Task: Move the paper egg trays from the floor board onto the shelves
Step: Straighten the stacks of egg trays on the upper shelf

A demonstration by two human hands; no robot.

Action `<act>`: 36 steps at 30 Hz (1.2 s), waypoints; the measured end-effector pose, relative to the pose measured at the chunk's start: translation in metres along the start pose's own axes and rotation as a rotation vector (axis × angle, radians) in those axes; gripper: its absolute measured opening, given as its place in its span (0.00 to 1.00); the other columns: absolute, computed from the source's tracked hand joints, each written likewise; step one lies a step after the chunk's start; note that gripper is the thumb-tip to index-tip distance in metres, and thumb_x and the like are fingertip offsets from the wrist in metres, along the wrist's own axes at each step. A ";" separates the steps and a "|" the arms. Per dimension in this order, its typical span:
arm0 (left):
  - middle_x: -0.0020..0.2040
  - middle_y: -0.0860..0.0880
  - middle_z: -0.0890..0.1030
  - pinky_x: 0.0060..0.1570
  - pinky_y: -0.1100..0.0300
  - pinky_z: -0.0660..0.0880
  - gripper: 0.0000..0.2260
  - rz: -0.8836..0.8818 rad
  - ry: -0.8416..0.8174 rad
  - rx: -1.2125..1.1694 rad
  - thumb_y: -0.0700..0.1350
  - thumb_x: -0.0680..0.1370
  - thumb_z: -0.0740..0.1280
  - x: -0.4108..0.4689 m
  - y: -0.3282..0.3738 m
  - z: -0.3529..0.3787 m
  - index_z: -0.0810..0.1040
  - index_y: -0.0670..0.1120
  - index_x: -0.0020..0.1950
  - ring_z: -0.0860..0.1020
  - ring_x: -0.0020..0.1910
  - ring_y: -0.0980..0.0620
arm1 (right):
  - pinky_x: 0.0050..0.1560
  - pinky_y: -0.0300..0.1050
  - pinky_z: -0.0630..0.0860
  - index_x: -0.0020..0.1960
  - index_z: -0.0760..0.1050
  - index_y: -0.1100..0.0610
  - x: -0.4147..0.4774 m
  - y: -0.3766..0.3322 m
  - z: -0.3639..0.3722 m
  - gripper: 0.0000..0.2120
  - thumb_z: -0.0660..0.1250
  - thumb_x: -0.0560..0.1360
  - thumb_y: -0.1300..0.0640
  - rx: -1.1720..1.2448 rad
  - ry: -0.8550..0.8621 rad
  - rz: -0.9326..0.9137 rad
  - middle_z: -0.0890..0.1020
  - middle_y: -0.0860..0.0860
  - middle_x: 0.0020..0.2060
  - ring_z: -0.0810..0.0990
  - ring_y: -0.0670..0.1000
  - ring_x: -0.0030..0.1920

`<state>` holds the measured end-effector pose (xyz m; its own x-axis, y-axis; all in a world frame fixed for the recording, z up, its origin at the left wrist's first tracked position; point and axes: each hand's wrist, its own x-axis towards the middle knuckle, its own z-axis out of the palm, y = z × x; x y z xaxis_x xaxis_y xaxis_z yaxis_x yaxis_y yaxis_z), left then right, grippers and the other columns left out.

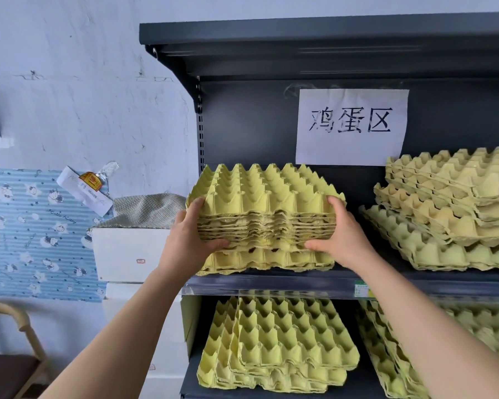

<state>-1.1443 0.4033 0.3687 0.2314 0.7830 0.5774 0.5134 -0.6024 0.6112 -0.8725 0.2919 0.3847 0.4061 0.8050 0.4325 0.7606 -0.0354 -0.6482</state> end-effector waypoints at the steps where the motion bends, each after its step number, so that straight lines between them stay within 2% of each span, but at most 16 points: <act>1: 0.59 0.51 0.70 0.56 0.54 0.72 0.44 -0.011 -0.015 0.020 0.52 0.65 0.79 -0.003 -0.005 0.004 0.58 0.54 0.75 0.74 0.54 0.48 | 0.59 0.46 0.67 0.74 0.51 0.43 -0.002 0.004 0.005 0.50 0.79 0.63 0.53 0.000 -0.014 0.001 0.65 0.54 0.69 0.69 0.52 0.62; 3: 0.61 0.49 0.71 0.53 0.54 0.71 0.44 -0.018 -0.015 0.056 0.54 0.66 0.78 -0.010 -0.013 0.009 0.57 0.54 0.75 0.75 0.54 0.47 | 0.58 0.45 0.67 0.73 0.50 0.42 -0.006 0.008 0.012 0.49 0.78 0.65 0.53 -0.013 -0.048 -0.008 0.64 0.54 0.69 0.69 0.52 0.61; 6: 0.63 0.49 0.70 0.54 0.55 0.70 0.45 -0.017 -0.025 0.068 0.54 0.66 0.78 -0.014 -0.017 0.011 0.55 0.54 0.76 0.73 0.56 0.48 | 0.56 0.45 0.68 0.72 0.47 0.40 -0.006 0.012 0.013 0.48 0.77 0.66 0.51 -0.048 -0.093 -0.014 0.62 0.54 0.69 0.69 0.51 0.57; 10: 0.62 0.49 0.66 0.52 0.57 0.69 0.51 -0.027 -0.070 0.055 0.50 0.62 0.80 -0.016 -0.014 0.014 0.51 0.55 0.76 0.70 0.49 0.53 | 0.53 0.42 0.66 0.73 0.43 0.40 -0.005 0.012 0.009 0.51 0.77 0.65 0.50 -0.130 -0.160 -0.018 0.59 0.55 0.70 0.66 0.49 0.53; 12: 0.63 0.48 0.66 0.53 0.56 0.70 0.52 -0.027 -0.075 0.052 0.48 0.62 0.81 -0.016 -0.014 0.015 0.50 0.56 0.77 0.71 0.50 0.51 | 0.55 0.42 0.67 0.72 0.43 0.39 -0.007 0.014 0.010 0.51 0.78 0.65 0.50 -0.134 -0.145 -0.032 0.60 0.55 0.70 0.67 0.49 0.54; 15: 0.66 0.45 0.65 0.61 0.52 0.68 0.54 -0.040 -0.092 0.025 0.47 0.62 0.81 -0.011 -0.015 0.015 0.48 0.57 0.77 0.73 0.58 0.45 | 0.60 0.46 0.68 0.73 0.45 0.40 -0.008 0.012 0.014 0.51 0.78 0.65 0.50 -0.134 -0.099 -0.047 0.61 0.56 0.70 0.69 0.53 0.63; 17: 0.67 0.43 0.64 0.63 0.50 0.67 0.54 -0.039 -0.112 0.022 0.47 0.62 0.81 -0.005 -0.016 0.013 0.47 0.56 0.77 0.72 0.62 0.43 | 0.60 0.46 0.69 0.74 0.45 0.42 -0.005 0.008 0.015 0.52 0.79 0.64 0.51 -0.150 -0.081 -0.037 0.55 0.55 0.73 0.70 0.55 0.65; 20: 0.69 0.42 0.61 0.64 0.49 0.67 0.55 -0.052 -0.140 0.052 0.49 0.62 0.81 0.004 -0.019 0.009 0.47 0.55 0.77 0.71 0.63 0.41 | 0.52 0.44 0.73 0.74 0.44 0.43 -0.001 0.002 0.017 0.52 0.78 0.65 0.50 -0.224 -0.084 -0.031 0.40 0.52 0.76 0.74 0.57 0.62; 23: 0.76 0.42 0.49 0.65 0.48 0.67 0.56 -0.039 -0.148 0.134 0.53 0.61 0.81 0.007 -0.019 0.007 0.48 0.53 0.77 0.69 0.67 0.39 | 0.50 0.46 0.74 0.74 0.42 0.41 -0.003 0.003 0.017 0.52 0.77 0.65 0.46 -0.280 -0.090 -0.048 0.45 0.55 0.76 0.76 0.58 0.58; 25: 0.77 0.44 0.45 0.65 0.48 0.67 0.56 -0.021 -0.138 0.198 0.55 0.61 0.80 0.005 -0.018 0.008 0.47 0.51 0.77 0.67 0.70 0.39 | 0.51 0.47 0.75 0.72 0.41 0.39 -0.005 0.004 0.016 0.52 0.77 0.65 0.45 -0.297 -0.095 -0.057 0.49 0.56 0.75 0.77 0.58 0.55; 28: 0.76 0.41 0.46 0.67 0.47 0.65 0.56 -0.013 -0.139 0.250 0.58 0.62 0.79 0.003 -0.019 0.010 0.45 0.51 0.77 0.60 0.73 0.38 | 0.48 0.46 0.76 0.72 0.39 0.39 -0.006 0.002 0.015 0.51 0.76 0.66 0.45 -0.330 -0.138 -0.041 0.47 0.57 0.75 0.78 0.58 0.52; 31: 0.75 0.39 0.46 0.68 0.46 0.64 0.55 -0.028 -0.167 0.293 0.59 0.63 0.78 0.003 -0.017 0.008 0.45 0.51 0.77 0.58 0.74 0.37 | 0.48 0.47 0.77 0.72 0.40 0.39 -0.006 0.001 0.014 0.51 0.76 0.66 0.45 -0.343 -0.148 -0.034 0.47 0.58 0.75 0.78 0.59 0.53; 34: 0.75 0.39 0.49 0.66 0.43 0.65 0.54 -0.041 -0.156 0.340 0.61 0.62 0.77 0.000 -0.014 0.006 0.46 0.51 0.76 0.58 0.73 0.36 | 0.50 0.50 0.77 0.72 0.43 0.41 -0.009 -0.002 0.013 0.50 0.76 0.65 0.44 -0.361 -0.125 -0.034 0.52 0.57 0.73 0.77 0.58 0.54; 36: 0.75 0.40 0.50 0.66 0.42 0.64 0.53 -0.026 -0.121 0.384 0.63 0.62 0.77 0.000 -0.011 0.003 0.49 0.50 0.76 0.57 0.73 0.37 | 0.48 0.47 0.76 0.73 0.47 0.45 -0.011 -0.007 0.009 0.47 0.75 0.66 0.44 -0.418 -0.090 -0.039 0.56 0.56 0.71 0.76 0.56 0.54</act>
<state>-1.1476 0.4103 0.3603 0.2981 0.8236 0.4825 0.7864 -0.4984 0.3649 -0.8871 0.2883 0.3790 0.3410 0.8583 0.3835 0.9220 -0.2258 -0.3145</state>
